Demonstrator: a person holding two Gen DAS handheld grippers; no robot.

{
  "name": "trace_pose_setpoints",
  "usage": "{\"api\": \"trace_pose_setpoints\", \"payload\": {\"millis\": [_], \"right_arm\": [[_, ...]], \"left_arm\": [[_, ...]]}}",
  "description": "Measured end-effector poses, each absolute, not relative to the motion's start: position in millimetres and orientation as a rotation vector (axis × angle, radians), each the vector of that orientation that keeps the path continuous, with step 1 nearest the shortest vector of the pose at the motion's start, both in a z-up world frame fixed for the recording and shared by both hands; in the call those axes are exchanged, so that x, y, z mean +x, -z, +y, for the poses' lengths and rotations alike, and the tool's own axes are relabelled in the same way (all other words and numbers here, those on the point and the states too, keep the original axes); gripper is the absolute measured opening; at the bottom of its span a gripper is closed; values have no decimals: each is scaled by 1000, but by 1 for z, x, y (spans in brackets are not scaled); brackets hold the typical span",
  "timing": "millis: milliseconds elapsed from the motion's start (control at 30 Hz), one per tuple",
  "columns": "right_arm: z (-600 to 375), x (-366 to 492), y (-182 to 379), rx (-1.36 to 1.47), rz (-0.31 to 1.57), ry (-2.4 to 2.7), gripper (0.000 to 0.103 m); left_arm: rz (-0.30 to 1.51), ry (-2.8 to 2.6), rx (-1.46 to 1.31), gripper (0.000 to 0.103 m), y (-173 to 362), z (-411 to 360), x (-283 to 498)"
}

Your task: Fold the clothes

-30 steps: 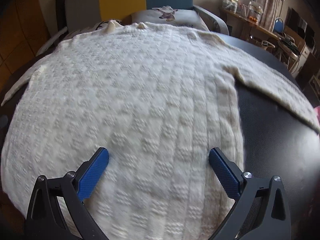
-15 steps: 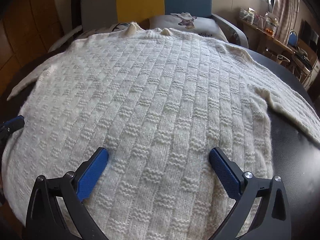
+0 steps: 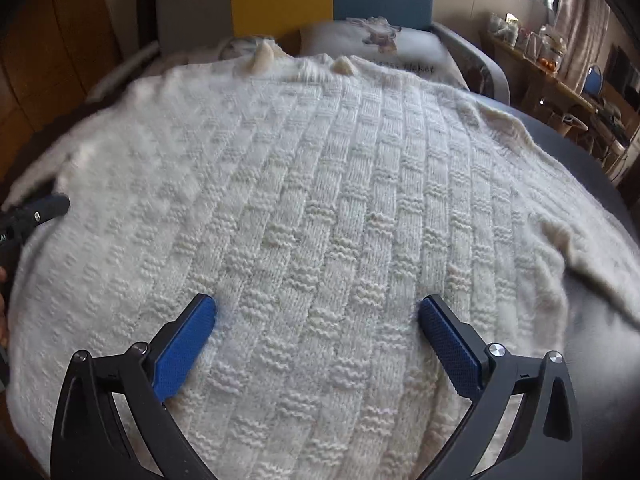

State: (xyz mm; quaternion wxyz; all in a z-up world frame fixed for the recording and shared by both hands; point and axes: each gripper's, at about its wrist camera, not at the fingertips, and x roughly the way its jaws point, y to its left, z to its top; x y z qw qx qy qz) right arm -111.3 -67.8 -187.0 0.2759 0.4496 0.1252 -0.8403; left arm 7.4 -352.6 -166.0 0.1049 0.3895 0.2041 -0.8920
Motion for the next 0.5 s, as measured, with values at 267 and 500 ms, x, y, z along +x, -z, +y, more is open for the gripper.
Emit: {"api": "trace_pose_setpoints", "payload": {"millis": [267,500], "right_arm": [[-76,-131,161,1152,291,2253,103],[-97,-184,170,1204,349,2329,103]], "left_arm": [[606,2680,1081,36,133,-365,-36],[527,2563,1210,35,162,-380,-80]]}}
